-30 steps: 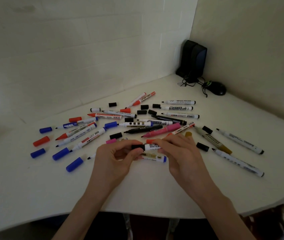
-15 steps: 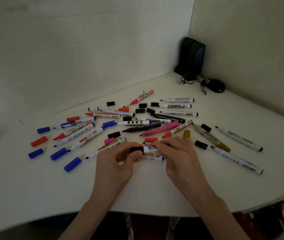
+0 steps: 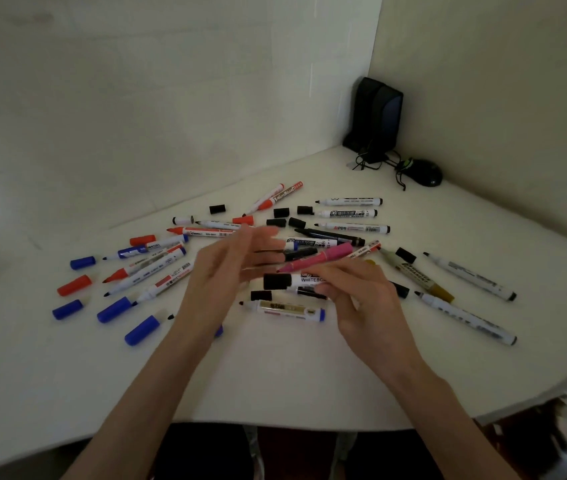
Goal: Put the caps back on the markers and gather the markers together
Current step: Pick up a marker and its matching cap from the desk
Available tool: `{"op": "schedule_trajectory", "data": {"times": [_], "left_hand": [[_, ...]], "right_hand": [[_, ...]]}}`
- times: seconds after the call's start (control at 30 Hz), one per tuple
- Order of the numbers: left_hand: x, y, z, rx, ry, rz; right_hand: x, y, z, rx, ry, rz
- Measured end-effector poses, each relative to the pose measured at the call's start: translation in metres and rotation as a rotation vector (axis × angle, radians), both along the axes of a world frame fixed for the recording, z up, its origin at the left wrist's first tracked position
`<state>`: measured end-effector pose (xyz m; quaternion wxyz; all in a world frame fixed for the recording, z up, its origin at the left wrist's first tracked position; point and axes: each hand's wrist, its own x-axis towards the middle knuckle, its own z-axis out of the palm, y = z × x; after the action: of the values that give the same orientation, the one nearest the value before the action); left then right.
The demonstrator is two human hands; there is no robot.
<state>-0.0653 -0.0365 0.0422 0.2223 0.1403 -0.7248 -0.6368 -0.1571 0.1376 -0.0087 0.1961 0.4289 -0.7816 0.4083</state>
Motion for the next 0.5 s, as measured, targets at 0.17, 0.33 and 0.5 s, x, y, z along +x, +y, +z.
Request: {"op": "schedule_trajectory", "data": {"times": [0.17, 0.33, 0.5], "left_hand": [[-0.018, 0.018, 0.005, 0.361, -0.093, -0.096], [-0.018, 0.022, -0.001, 0.417, -0.055, -0.099], [-0.023, 0.012, 0.002, 0.266, -0.132, -0.184]], "right_hand": [[0.012, -0.014, 0.007, 0.049, 0.118, 0.100], [0.011, -0.017, 0.007, 0.081, 0.247, 0.021], [0.014, -0.019, -0.005, 0.017, 0.047, 0.131]]}}
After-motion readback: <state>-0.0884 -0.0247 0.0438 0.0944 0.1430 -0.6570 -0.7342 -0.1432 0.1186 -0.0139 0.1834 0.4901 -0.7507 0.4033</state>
